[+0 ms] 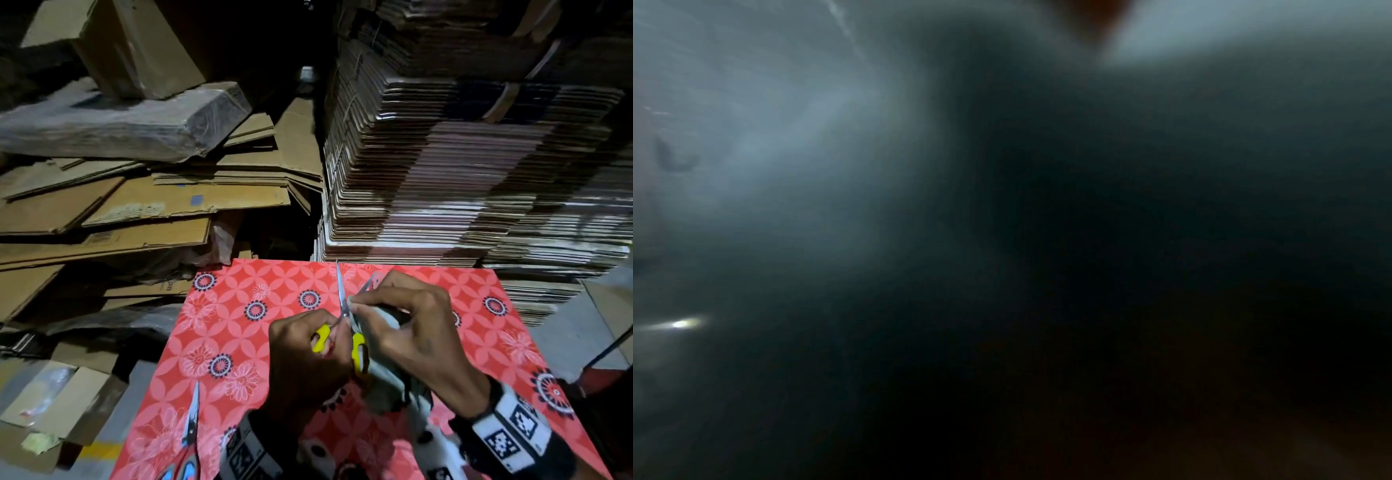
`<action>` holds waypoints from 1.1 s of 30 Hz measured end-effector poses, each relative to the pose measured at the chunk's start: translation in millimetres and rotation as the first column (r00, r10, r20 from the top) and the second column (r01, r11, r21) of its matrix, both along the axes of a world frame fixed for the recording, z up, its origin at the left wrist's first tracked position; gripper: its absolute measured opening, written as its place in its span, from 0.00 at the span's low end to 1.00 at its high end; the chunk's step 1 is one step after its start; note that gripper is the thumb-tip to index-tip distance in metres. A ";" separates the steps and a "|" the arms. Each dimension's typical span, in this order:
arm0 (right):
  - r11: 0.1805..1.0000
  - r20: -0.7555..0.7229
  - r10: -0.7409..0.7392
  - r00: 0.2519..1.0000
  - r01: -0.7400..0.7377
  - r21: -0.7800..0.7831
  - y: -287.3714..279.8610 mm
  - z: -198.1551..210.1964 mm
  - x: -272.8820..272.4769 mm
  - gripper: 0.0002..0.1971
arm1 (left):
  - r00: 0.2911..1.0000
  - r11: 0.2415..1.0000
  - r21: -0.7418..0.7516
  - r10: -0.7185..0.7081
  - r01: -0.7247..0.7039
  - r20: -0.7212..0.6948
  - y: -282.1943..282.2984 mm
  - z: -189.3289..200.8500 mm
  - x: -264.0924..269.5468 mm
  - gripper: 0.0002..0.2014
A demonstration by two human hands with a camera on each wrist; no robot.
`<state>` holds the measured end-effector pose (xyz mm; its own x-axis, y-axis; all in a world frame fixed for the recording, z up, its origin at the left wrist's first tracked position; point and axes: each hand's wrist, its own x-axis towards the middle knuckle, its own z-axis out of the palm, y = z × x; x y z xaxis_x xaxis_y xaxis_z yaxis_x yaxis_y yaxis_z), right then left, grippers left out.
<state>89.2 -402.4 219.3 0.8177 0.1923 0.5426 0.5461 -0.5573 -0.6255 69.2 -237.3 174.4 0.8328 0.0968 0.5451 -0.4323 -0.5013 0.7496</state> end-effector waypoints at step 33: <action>0.996 0.029 -0.074 0.997 0.072 0.057 -10.6 4.6 13.1 0.05 | 0.998 0.995 0.086 0.037 -0.042 0.057 0.4 4.0 3.5 0.17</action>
